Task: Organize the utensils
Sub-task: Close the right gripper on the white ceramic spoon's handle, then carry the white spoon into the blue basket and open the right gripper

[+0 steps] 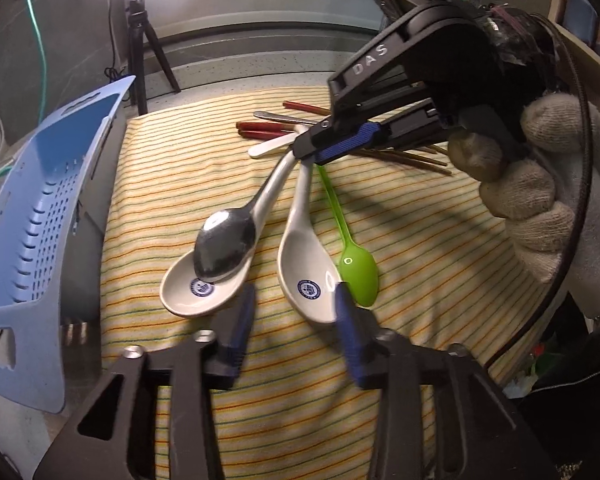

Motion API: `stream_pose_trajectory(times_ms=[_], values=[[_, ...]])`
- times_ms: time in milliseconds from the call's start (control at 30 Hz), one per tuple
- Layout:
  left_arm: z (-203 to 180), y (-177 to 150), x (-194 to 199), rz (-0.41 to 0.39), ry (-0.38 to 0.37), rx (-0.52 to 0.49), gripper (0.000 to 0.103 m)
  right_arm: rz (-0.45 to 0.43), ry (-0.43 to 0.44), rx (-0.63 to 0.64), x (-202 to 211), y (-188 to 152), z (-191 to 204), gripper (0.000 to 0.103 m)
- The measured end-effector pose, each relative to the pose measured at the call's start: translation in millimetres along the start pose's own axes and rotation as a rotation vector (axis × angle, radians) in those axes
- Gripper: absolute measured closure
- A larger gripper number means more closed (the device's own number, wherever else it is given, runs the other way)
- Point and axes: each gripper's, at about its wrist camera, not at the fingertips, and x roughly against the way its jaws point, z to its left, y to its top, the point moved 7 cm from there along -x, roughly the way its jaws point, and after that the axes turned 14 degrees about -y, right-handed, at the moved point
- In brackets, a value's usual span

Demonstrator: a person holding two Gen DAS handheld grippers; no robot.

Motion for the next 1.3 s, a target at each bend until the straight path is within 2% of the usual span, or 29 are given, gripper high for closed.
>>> stream_pose_trajectory(times_ms=[33,133,233,300,433,767,1000,1300], values=[[-1,-1,0,0.001,-0.011,0.004,0.045,-0.003,-0.008,0.003,-1,0,0,0.09],[-2,-6,-5,0.016,-0.009,0.005,0.044,0.001,-0.008,-0.007,-2,0,-1,0.09],[-8,-10,-7,0.008,0.043,-0.06,0.046,0.003,-0.006,-0.013,-2,0,-2,0.09],[-10,-10,-10,0.009,0.07,-0.094,0.061,0.006,-0.005,-0.013,-2,0,-2,0.09],[-12,-10,-17,0.003,0.097,-0.13,0.067,0.004,-0.013,-0.007,0,-2,-1,0.09],[-14,3,7,-0.083,0.046,-0.092,0.067,-0.018,0.008,-0.012,23,3,7,0.091],[6,19,39,-0.16,0.049,-0.05,0.067,-0.058,0.038,0.05,43,20,47,0.091],[73,32,74,-0.225,0.097,0.036,0.067,-0.089,0.073,0.166,32,50,137,0.092]])
